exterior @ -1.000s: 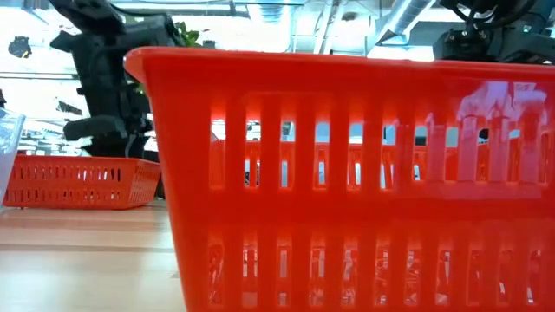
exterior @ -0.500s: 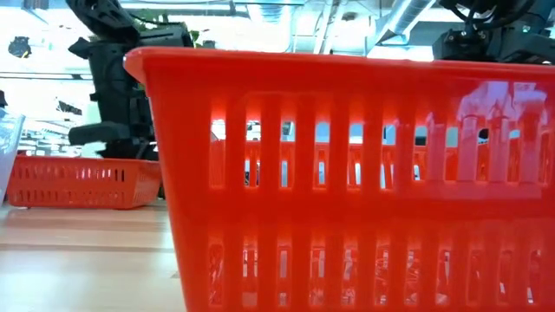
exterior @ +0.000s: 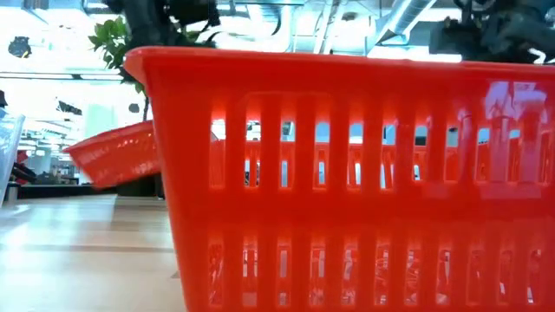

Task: Stack baskets by color
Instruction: Stack the top left red bin on top of the top right red bin

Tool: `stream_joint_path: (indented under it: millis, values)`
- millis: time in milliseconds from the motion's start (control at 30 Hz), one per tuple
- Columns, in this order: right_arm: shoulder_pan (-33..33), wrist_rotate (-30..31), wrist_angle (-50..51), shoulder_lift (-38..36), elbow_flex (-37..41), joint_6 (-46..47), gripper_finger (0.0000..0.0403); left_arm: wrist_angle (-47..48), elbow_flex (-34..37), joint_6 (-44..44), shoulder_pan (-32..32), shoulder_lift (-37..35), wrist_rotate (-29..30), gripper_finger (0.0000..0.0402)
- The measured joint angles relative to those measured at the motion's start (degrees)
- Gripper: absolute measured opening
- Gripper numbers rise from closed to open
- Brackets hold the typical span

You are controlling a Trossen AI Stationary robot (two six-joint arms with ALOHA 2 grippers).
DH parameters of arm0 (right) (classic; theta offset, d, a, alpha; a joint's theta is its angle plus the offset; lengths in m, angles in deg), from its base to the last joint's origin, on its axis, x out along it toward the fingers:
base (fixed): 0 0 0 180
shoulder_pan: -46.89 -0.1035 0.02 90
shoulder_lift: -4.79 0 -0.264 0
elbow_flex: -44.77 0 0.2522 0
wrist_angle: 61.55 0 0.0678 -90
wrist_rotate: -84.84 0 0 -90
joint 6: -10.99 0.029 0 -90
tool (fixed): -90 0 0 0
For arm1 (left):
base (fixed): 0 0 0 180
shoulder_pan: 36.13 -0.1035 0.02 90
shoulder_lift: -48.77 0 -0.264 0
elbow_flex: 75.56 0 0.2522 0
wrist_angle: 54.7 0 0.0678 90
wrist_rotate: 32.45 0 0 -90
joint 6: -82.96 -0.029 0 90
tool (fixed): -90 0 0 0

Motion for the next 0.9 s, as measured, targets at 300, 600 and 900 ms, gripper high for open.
stream_joint_path:
  millis: [300,600,900]
  values:
    - [-0.09,0.03,-1.1,-11.6,-0.03,-0.14,0.0255,-10.08,-10.75,-3.35,0.13,0.0,-5.66,0.0]
    - [-0.17,0.24,-2.94,-24.94,-0.03,3.68,0.0255,-30.14,-18.15,-1.8,-0.71,6.91,-16.14,0.0]
    - [-0.07,0.28,-3.53,-38.97,-0.04,0.87,0.0255,-29.66,-40.17,0.74,0.61,28.61,-21.68,0.0]
